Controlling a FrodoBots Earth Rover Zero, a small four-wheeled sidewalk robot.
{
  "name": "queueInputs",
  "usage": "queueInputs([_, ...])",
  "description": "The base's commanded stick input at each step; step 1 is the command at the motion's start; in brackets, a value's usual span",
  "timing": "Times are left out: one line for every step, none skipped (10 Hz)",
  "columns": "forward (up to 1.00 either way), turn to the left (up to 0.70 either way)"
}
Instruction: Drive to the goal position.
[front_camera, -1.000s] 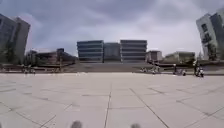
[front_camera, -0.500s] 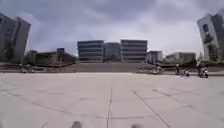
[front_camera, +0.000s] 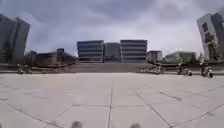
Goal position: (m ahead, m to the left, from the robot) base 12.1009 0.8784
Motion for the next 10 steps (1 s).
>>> queueInputs([0.70, 0.00])
queueInputs([0.70, 0.00])
queueInputs([0.70, 0.00])
queueInputs([0.70, 0.00])
queueInputs([0.70, 0.00])
queueInputs([0.70, 0.00])
queueInputs([0.70, 0.00])
queueInputs([0.70, 0.00])
queueInputs([0.70, 0.00])
queueInputs([0.70, 0.00])
